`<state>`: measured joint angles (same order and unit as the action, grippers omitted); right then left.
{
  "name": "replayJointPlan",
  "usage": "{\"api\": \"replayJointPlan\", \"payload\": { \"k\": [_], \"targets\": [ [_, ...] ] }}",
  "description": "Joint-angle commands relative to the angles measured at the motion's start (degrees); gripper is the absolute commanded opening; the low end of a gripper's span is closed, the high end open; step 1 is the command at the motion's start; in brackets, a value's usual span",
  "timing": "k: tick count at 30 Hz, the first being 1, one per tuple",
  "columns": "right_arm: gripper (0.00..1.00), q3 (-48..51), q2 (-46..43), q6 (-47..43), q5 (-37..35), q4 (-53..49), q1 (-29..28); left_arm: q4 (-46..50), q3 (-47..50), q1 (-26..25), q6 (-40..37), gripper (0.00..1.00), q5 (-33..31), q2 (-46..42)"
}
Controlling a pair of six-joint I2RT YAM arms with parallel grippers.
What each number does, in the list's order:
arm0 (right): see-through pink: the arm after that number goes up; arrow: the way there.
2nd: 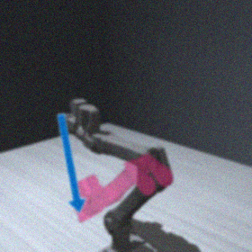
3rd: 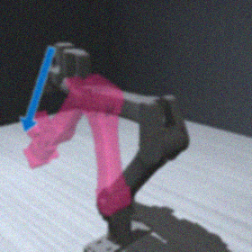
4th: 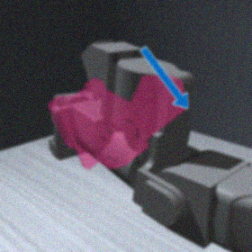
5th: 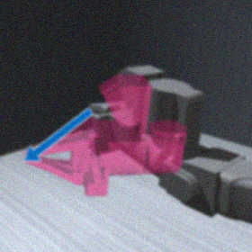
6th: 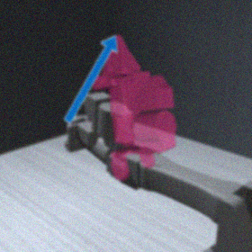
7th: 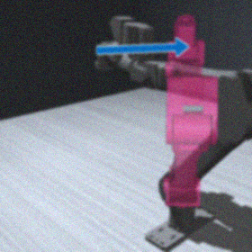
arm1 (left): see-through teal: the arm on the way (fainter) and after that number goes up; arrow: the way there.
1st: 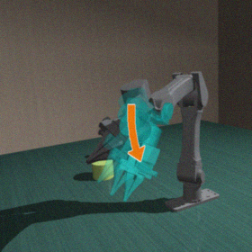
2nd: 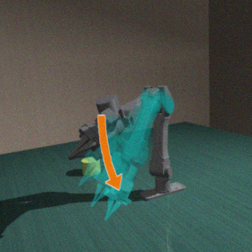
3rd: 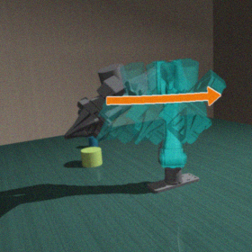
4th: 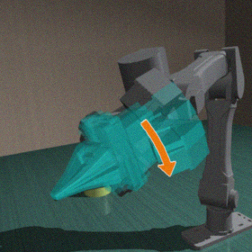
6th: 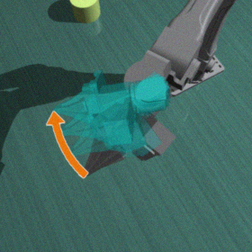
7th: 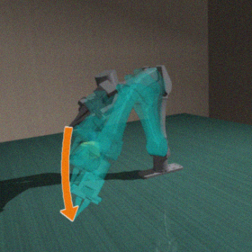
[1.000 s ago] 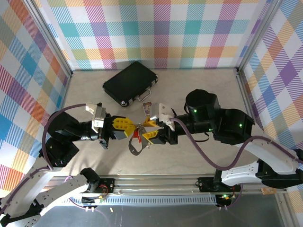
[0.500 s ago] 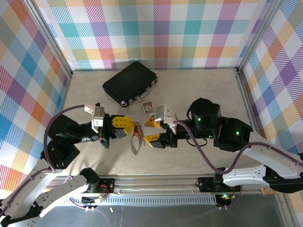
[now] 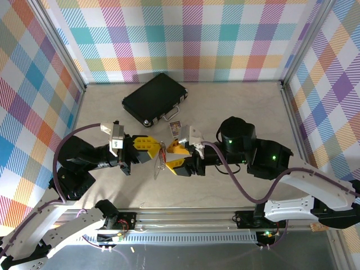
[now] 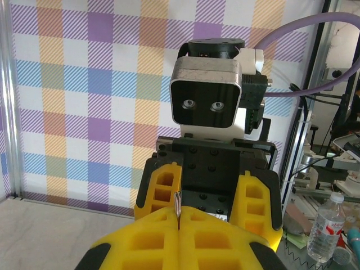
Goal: Put the keys on the keyring
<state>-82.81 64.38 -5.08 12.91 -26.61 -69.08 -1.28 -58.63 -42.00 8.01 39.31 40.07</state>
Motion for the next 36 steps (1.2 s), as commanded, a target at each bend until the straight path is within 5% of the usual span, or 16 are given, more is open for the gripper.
{"api": "replayJointPlan", "payload": {
  "k": [1,20,36],
  "targets": [
    [0.42,0.2,0.2,2.0,1.2,2.6,-0.3,-3.5,-0.1,-0.2,0.7,0.0,-0.9,-0.1],
    [0.34,-0.1,1.8,1.7,-4.0,5.1,-0.4,-4.2,0.6,-0.3,1.8,0.0,-0.8,0.1],
    [0.0,-1.2,0.6,-2.0,-8.0,2.1,-0.4,1.1,-0.5,-0.2,-0.2,0.0,-1.5,-0.5]
  ]
}}
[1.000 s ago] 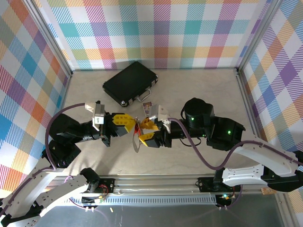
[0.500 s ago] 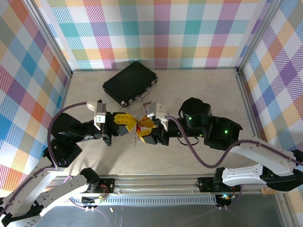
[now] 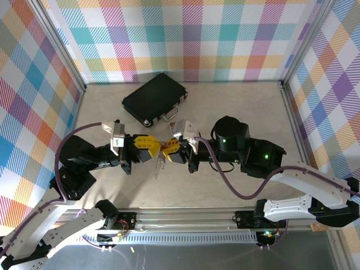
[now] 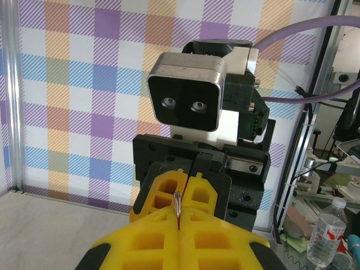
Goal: Put the keys on the keyring
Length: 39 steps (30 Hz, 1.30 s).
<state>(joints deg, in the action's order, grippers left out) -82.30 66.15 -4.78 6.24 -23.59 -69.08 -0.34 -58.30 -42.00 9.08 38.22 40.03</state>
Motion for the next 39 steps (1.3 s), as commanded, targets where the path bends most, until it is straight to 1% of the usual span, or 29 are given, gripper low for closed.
{"api": "replayJointPlan", "payload": {
  "k": [1,7,13,18,26,29,31,32,39],
  "targets": [
    [0.0,-1.8,-1.3,-2.6,-1.5,-1.1,-0.4,0.8,-1.0,-0.3,-1.5,0.0,-0.4,-0.3],
    [0.0,-2.2,-1.3,-3.4,-1.9,-1.3,-0.4,3.6,-2.0,-0.3,-2.2,0.0,-0.4,0.6],
    [0.0,-2.8,-1.1,-3.9,-1.7,-1.2,-0.4,7.2,-2.6,-0.2,-4.5,0.0,-1.4,0.7],
    [0.0,-2.7,-1.4,-4.0,-2.3,-1.2,-0.4,7.3,-2.7,-0.3,-4.7,0.0,-1.0,0.5],
    [0.0,-2.9,-2.4,-4.6,-4.2,-2.3,-0.4,12.6,-4.2,-0.3,-7.8,0.0,-1.8,0.7],
    [0.0,-3.1,-2.7,-5.0,-5.0,-2.7,-0.4,15.2,-5.3,-0.2,-9.3,0.0,-1.1,1.1],
    [0.0,-3.6,-2.7,-5.3,-5.4,-3.3,-0.4,15.8,-5.7,-0.3,-10.2,0.0,-1.3,1.4],
    [0.0,-3.8,-2.6,-5.5,-5.5,-3.7,-0.4,17.9,-5.8,-0.3,-10.6,0.0,-1.5,1.4],
    [0.0,-6.0,-2.1,-6.5,-7.6,-6.9,-0.4,19.1,-5.0,-0.2,-11.7,0.0,-2.1,2.4]
  ]
}}
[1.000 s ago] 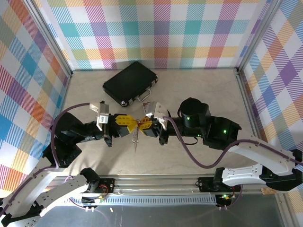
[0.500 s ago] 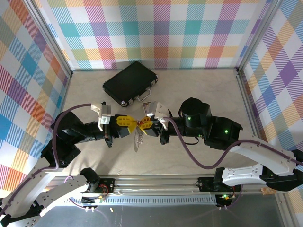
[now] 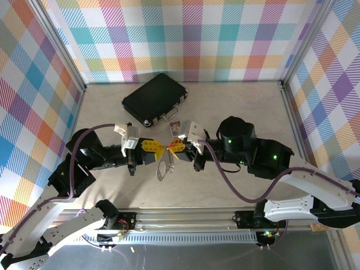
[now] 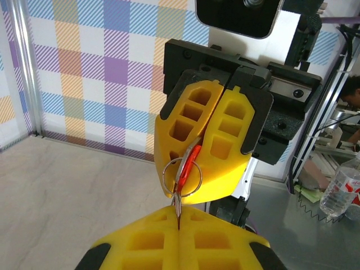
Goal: Put the keys on the keyring
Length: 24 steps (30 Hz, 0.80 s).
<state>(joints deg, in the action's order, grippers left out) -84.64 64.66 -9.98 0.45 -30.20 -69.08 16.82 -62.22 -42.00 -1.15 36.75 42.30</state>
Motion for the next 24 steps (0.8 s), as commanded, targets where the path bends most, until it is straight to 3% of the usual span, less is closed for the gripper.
{"api": "replayJointPlan", "payload": {
  "k": [1,10,12,14,17,20,24],
  "targets": [
    [0.0,-4.3,-0.3,-1.6,-2.1,-1.3,-0.4,2.0,-0.8,-0.3,-1.5,0.0,-0.7,0.2],
    [0.0,-8.4,1.7,-2.9,-4.9,-8.1,-0.3,2.3,1.9,-0.2,-1.8,0.0,-2.4,-0.9],
    [0.0,-10.0,2.9,-2.9,-5.2,-9.7,-0.4,2.7,2.2,-0.3,-1.6,0.11,-2.6,-1.1],
    [0.0,-11.3,4.1,-2.9,-6.0,-10.8,-0.4,2.6,3.0,-0.3,-1.2,0.32,-3.1,-1.4],
    [0.0,-13.7,6.2,-2.9,-8.1,-12.9,-0.4,1.3,4.9,-0.3,0.0,0.5,-4.5,-2.5],
    [0.0,-16.5,8.8,-2.4,-10.4,-14.7,-0.4,-0.4,7.0,-0.3,0.9,0.66,-6.2,-4.2],
    [0.0,-18.9,12.1,-1.0,-14.5,-16.6,0.1,-2.2,8.6,-0.3,1.6,0.77,-8.0,-6.2]
  ]
}}
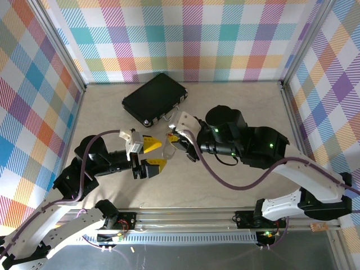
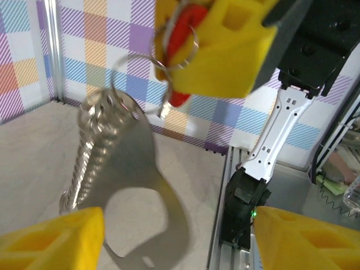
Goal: Put the keys on the keyring
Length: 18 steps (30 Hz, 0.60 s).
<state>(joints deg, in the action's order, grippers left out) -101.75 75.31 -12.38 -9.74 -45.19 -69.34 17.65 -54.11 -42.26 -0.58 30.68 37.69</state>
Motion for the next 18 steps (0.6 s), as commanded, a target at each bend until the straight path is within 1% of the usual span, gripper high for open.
{"api": "replayJointPlan", "payload": {
  "k": [1,2,4,6,13,15,18],
  "targets": [
    [0.0,-1.9,2.0,2.4,-4.5,-1.8,1.2,-2.9,0.8,0.0,1.1,0.86,-2.3,-2.1],
    [0.0,-1.8,2.3,3.5,-4.1,-2.1,2.5,-2.7,1.2,0.1,1.1,0.99,-2.5,-2.6],
    [0.0,-0.7,2.4,5.9,-2.7,-1.9,5.2,-2.6,2.3,0.0,1.2,1.0,-3.0,-3.4],
    [0.0,1.0,2.2,9.1,0.3,-1.4,8.1,-3.1,3.9,0.0,1.4,1.0,-3.4,-4.3],
    [0.0,7.4,1.5,13.6,5.5,0.8,15.2,-3.0,5.6,0.0,3.0,1.0,-6.5,-5.2],
    [0.0,8.4,1.4,15.1,7.2,0.9,17.6,-2.2,5.9,0.0,2.9,1.0,-8.4,-5.7],
    [0.0,9.5,1.5,16.5,8.4,0.7,20.6,-2.2,7.2,0.0,2.8,1.0,-13.1,-6.7]
  ]
}}
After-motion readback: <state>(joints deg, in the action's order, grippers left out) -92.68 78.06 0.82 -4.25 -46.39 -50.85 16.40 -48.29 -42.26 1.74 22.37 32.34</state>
